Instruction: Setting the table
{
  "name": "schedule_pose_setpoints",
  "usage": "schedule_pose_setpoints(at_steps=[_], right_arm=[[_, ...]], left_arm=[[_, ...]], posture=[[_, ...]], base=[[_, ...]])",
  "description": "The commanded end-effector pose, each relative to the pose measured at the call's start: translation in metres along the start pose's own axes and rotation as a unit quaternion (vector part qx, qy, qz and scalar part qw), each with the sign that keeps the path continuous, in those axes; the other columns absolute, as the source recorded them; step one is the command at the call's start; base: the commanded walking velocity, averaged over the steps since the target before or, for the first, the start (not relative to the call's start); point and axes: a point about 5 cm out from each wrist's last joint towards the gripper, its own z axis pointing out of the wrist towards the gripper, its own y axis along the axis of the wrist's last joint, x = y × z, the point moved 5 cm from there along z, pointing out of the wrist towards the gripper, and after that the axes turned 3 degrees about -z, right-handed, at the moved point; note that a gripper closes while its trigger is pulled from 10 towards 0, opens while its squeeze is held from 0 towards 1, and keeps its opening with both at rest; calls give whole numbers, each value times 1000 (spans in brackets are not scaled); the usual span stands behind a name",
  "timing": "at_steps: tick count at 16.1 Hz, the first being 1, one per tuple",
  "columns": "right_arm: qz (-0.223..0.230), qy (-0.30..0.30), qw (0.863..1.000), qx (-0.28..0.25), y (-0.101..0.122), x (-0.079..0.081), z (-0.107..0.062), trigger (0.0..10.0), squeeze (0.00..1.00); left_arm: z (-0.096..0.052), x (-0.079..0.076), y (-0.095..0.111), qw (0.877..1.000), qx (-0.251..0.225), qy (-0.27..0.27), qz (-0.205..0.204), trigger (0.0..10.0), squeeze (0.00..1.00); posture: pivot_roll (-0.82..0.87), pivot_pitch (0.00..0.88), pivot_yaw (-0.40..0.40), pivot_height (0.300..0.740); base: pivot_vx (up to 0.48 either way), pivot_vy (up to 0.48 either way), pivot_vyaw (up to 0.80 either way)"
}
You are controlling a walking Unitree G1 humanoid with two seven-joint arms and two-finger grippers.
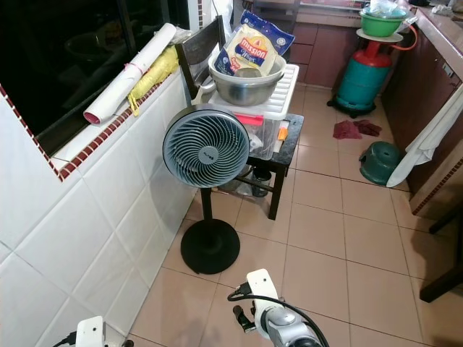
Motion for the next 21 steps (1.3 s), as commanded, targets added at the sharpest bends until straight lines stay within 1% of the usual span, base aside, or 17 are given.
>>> schedule_pose_setpoints(at_steps=[1, 2, 3, 4, 6, 7, 10, 11, 13, 14, 17, 18, 19, 20, 21], right_arm=[[10, -5, 1000, 1, -2, -2, 0, 10000, 0], [13, -9, 1000, 5, -4, -3, -1, 10000, 0], [15, -17, 1000, 11, -7, -8, -2, 10000, 0], [21, -20, 999, 12, -10, -10, -2, 10000, 0], [20, -30, 999, 17, -15, -16, -4, 10000, 0], [18, -35, 999, 19, -17, -19, -5, 10000, 0], [25, -46, 998, 16, -19, -25, -6, 10000, 0], [36, -52, 998, 12, -18, -28, -7, 10000, 0], [40, -54, 998, 12, -19, -32, -8, 10000, 0], [39, -54, 998, 13, -20, -32, -9, 10000, 0], [24, -50, 998, 19, -23, -32, -9, 10000, 0], [21, -49, 998, 19, -23, -32, -9, 10000, 0], [32, -51, 998, 13, -22, -32, -9, 10000, 0], [39, -52, 998, 4, -17, -33, -9, 10000, 0], [47, -53, 997, -21, -3, -38, -9, 10000, 0]], left_arm=[[1, -1, 5, 1000, -4, -6, 7, 10000, 0], [1, -3, 6, 1000, -3, -11, 13, 10000, 0], [2, -5, 8, 1000, -3, -16, 20, 10000, 0], [2, -7, 9, 1000, -2, -21, 21, 10000, 0], [3, -20, 8, 998, 8, -55, 34, 10000, 0], [3, -25, 7, 997, 9, -65, 50, 10000, 0], [2, -34, 5, 995, 13, -81, 63, 10000, 0], [2, -38, 7, 993, 7, -87, 81, 10000, 0], [3, -40, 14, 992, -7, -79, 95, 10000, 0], [4, -40, 16, 993, -11, -74, 94, 10000, 0], [4, -39, 14, 992, -3, -76, 102, 10000, 0], [4, -39, 15, 991, -5, -78, 108, 10000, 0], [4, -39, 17, 990, -11, -80, 115, 10000, 0], [4, -40, 24, 989, -28, -83, 117, 10000, 0], [3, -43, 49, 988, -80, -88, 102, 10000, 0]], posture=[[-46, 0, 19, 740], [-46, 0, 19, 740], [-72, 0, 41, 740], [-80, 0, 44, 740], [-93, 0, 48, 740], [-103, 0, 50, 740], [-120, 0, 51, 740], [-124, 0, 49, 740], [-129, 0, 44, 740], [-129, 0, 43, 740], [-114, 0, 35, 740], [-110, 0, 37, 740], [-104, 0, 34, 740], [-95, 0, 29, 740], [-80, 5, 23, 740]], base=[[0, 0, 0], [0, 0, 0], [0, 0, -638], [0, 0, -638], [0, 0, -619], [0, 0, -600], [0, 0, -598], [0, 0, 0], [0, 0, 0], [0, 0, 0], [0, 0, 0], [0, 0, -581], [0, 0, -719], [0, 0, -712], [0, 0, -706]])
